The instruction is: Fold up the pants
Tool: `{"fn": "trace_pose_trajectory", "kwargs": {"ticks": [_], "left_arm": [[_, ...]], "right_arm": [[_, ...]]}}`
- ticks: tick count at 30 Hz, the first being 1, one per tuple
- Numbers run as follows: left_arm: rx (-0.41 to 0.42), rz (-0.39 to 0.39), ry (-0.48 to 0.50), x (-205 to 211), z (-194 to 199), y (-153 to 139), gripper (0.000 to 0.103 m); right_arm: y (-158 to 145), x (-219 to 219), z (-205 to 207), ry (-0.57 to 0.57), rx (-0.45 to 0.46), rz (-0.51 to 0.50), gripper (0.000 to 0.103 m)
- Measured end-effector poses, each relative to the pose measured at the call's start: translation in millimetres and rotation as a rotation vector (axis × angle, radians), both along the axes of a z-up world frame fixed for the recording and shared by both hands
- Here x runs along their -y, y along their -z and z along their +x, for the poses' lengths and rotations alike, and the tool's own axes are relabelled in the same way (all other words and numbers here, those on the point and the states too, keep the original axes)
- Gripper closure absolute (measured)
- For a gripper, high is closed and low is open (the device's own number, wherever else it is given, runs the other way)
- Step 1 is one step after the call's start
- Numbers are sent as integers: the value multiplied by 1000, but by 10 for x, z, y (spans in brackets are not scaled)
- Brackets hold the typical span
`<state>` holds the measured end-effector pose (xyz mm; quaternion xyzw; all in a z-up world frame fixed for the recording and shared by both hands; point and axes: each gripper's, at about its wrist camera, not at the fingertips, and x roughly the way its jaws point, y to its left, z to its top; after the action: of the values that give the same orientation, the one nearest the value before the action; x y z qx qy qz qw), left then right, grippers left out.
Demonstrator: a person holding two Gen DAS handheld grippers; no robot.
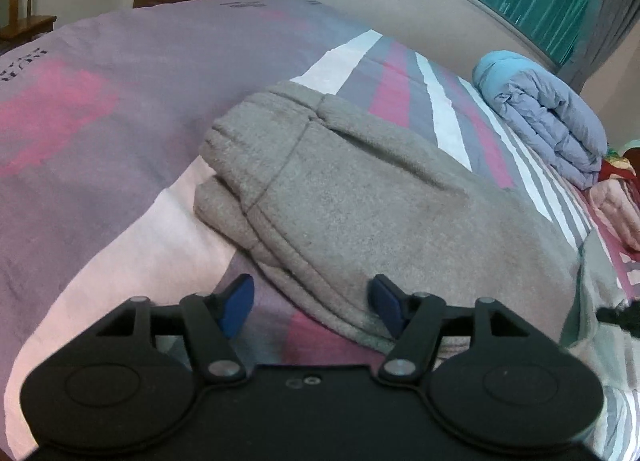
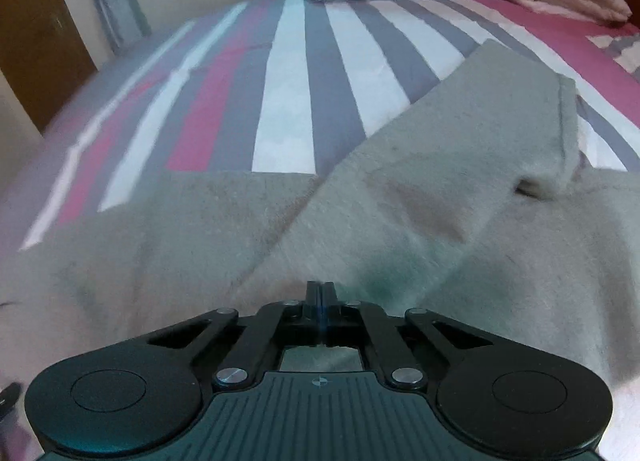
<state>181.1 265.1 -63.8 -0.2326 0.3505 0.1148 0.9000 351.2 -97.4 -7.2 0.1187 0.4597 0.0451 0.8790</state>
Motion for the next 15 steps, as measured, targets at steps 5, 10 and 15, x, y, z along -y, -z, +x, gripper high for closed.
{"fn": "trace_pose_trajectory", "kwargs": {"ticks": [5, 10, 15], "left_arm": [[7, 22, -25, 58, -73, -7, 45], [12, 34, -125, 133, -92, -65, 44], [-3, 37, -210, 133, -59, -95, 42]], "right_arm": [[-113, 299, -260, 60, 56, 146, 92], [-328, 36, -254, 42, 103, 125, 23], [-308, -380, 18, 23, 51, 0, 23]]}}
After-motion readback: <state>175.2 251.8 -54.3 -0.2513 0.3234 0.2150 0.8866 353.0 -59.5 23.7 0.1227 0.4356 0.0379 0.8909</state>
